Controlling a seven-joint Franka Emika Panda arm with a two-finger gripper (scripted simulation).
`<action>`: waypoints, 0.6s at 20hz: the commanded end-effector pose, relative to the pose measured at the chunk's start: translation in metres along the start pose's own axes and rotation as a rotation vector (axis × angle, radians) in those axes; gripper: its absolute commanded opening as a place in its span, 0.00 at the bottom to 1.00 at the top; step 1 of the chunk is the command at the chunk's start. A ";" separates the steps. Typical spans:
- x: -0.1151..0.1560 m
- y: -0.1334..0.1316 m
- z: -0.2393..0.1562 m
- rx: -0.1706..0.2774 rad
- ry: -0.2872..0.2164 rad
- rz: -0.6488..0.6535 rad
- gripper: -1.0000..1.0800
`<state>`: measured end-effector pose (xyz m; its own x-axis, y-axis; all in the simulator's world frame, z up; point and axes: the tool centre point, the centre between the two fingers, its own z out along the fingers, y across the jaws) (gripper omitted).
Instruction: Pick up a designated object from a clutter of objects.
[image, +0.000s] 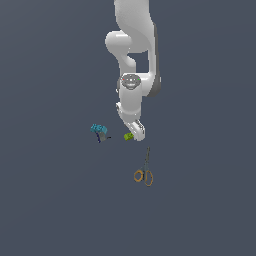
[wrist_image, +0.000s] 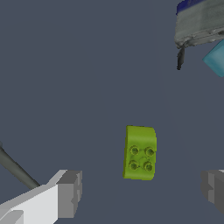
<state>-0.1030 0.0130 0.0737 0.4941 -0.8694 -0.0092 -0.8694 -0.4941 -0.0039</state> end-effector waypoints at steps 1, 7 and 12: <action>-0.002 0.005 0.005 -0.001 0.004 0.034 0.96; -0.003 0.011 0.011 -0.003 0.009 0.069 0.96; -0.003 0.011 0.013 -0.004 0.008 0.065 0.96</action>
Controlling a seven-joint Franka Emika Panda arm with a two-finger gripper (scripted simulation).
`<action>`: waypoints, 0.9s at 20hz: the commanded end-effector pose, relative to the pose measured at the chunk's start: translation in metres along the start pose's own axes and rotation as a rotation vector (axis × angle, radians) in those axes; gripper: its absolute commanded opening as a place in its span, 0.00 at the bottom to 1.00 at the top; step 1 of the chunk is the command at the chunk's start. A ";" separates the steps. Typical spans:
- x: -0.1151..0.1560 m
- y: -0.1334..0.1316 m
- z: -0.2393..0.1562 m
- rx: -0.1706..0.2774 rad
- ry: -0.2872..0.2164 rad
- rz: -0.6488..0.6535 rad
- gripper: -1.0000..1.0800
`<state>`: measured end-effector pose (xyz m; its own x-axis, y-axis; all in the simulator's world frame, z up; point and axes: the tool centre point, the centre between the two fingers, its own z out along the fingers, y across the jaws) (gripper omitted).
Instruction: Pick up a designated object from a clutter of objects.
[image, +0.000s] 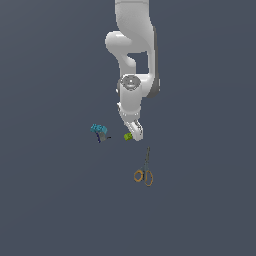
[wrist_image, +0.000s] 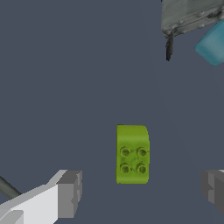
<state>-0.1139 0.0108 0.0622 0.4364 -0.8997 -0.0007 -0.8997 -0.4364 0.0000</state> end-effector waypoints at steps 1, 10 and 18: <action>0.000 0.000 0.003 0.000 0.000 0.001 0.96; 0.000 0.001 0.033 0.000 0.000 0.004 0.96; 0.000 0.001 0.050 0.000 0.000 0.005 0.96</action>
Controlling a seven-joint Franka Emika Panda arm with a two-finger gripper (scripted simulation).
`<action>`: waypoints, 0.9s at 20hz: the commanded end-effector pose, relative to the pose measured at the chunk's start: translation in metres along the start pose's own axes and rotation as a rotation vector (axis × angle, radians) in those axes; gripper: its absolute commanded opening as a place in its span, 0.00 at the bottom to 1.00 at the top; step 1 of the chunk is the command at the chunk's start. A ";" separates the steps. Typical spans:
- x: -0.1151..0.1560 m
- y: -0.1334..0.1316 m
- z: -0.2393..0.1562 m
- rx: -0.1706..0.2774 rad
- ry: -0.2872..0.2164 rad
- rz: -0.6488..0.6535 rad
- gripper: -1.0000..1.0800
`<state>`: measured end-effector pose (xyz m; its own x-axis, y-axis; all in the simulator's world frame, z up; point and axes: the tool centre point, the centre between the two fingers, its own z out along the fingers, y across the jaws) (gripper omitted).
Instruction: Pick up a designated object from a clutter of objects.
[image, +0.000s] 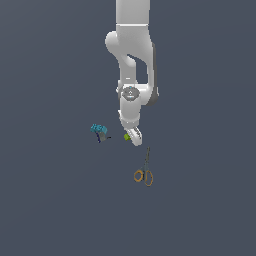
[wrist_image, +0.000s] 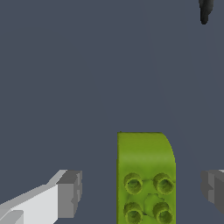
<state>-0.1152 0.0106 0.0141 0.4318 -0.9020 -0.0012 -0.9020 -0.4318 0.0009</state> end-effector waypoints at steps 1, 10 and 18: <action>0.000 0.000 0.002 0.001 0.000 0.000 0.96; 0.000 0.000 0.002 0.001 0.000 0.000 0.00; 0.001 -0.001 -0.006 0.002 0.000 0.000 0.00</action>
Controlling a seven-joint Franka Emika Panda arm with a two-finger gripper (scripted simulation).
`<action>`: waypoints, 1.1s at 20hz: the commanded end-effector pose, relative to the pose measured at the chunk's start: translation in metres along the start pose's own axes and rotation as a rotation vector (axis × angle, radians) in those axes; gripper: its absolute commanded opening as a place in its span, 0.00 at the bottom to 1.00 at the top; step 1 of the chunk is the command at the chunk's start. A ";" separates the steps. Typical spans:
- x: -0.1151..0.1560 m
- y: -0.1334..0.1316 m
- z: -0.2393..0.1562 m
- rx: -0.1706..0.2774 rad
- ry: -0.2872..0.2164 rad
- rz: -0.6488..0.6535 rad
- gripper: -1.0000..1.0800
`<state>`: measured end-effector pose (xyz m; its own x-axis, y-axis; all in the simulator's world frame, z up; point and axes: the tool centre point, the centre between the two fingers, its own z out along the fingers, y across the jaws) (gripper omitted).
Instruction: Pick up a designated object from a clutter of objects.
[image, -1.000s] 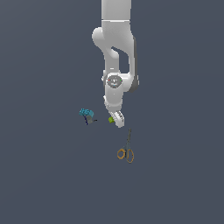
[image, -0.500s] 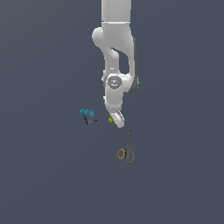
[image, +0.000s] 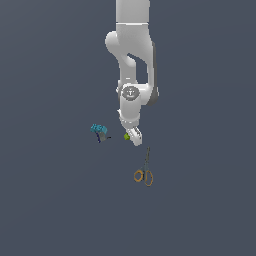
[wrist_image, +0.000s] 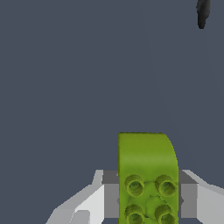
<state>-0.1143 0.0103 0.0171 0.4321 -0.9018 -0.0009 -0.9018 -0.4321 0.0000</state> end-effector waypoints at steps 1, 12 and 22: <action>0.001 -0.001 -0.006 0.001 0.000 0.000 0.00; 0.010 -0.003 -0.062 0.000 -0.001 0.002 0.00; 0.025 -0.006 -0.145 -0.002 0.003 0.004 0.00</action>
<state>-0.0992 -0.0074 0.1491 0.4289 -0.9033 0.0016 -0.9034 -0.4289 0.0012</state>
